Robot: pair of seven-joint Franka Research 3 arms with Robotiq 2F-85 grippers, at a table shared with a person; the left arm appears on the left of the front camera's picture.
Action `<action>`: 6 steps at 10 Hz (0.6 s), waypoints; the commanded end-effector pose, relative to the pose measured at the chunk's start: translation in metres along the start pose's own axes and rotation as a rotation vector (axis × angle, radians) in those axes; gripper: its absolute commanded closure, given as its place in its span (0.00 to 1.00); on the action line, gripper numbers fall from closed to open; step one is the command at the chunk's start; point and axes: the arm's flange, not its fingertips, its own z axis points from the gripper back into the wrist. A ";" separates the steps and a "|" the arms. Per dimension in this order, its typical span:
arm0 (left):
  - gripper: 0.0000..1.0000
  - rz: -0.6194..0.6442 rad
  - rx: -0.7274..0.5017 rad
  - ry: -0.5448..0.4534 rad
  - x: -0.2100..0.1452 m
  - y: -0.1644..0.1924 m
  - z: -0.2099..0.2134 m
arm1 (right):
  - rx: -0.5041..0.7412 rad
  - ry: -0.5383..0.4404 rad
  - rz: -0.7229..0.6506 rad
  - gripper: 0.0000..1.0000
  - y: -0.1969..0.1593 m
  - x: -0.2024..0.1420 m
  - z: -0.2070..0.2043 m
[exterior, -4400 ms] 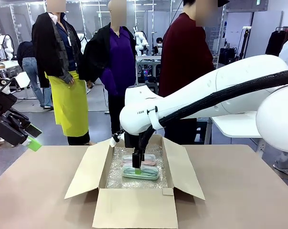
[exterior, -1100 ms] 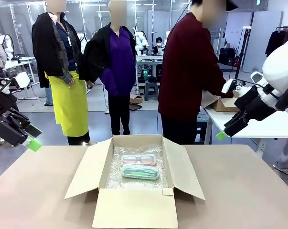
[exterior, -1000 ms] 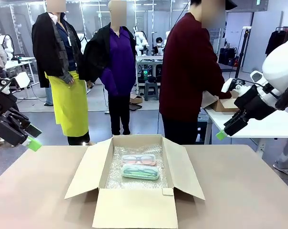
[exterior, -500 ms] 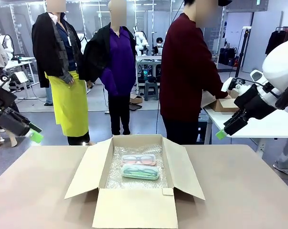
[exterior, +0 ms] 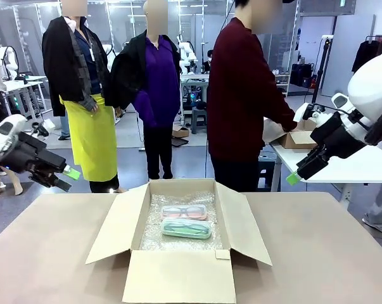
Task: Pack the glasses set securely to prepare it for shipping.
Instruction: Position the Package Box on the left side of the table.
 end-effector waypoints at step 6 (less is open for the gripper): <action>0.00 0.079 -0.006 -0.030 0.006 0.033 -0.013 | 0.002 0.017 -0.003 0.00 0.001 0.004 0.002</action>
